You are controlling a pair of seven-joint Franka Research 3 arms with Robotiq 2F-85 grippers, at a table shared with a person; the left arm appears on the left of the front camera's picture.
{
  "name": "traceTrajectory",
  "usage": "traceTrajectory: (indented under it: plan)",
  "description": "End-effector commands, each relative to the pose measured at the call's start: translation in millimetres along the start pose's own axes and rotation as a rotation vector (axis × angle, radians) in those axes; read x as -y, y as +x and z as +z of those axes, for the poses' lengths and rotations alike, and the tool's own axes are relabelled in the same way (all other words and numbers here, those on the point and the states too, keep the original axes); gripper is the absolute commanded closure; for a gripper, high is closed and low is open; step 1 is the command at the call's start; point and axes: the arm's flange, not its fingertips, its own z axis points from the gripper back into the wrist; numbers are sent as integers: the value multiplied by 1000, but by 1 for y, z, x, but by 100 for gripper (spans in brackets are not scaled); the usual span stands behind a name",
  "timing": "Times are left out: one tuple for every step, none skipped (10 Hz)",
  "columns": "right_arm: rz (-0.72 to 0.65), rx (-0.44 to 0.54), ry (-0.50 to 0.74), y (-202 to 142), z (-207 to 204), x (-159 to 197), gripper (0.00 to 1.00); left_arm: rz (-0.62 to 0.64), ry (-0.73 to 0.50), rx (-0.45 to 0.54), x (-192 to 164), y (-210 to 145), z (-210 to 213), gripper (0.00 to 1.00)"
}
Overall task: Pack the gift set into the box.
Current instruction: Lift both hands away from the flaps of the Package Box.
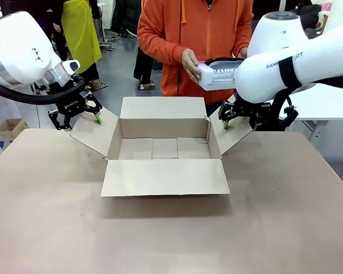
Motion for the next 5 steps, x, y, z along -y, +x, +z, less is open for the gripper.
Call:
traceTrajectory:
  plan:
    - [-12,12,-28,3,1,-3,0,10,12,6,0,-1,1,0]
    - [-12,12,-28,3,1,-3,0,10,12,6,0,-1,1,0]
    - [-12,12,-28,3,1,-3,0,10,12,6,0,-1,1,0]
    - [-12,12,-28,3,1,-3,0,10,12,6,0,-1,1,0]
    - [-12,12,-28,3,1,-3,0,10,12,6,0,-1,1,0]
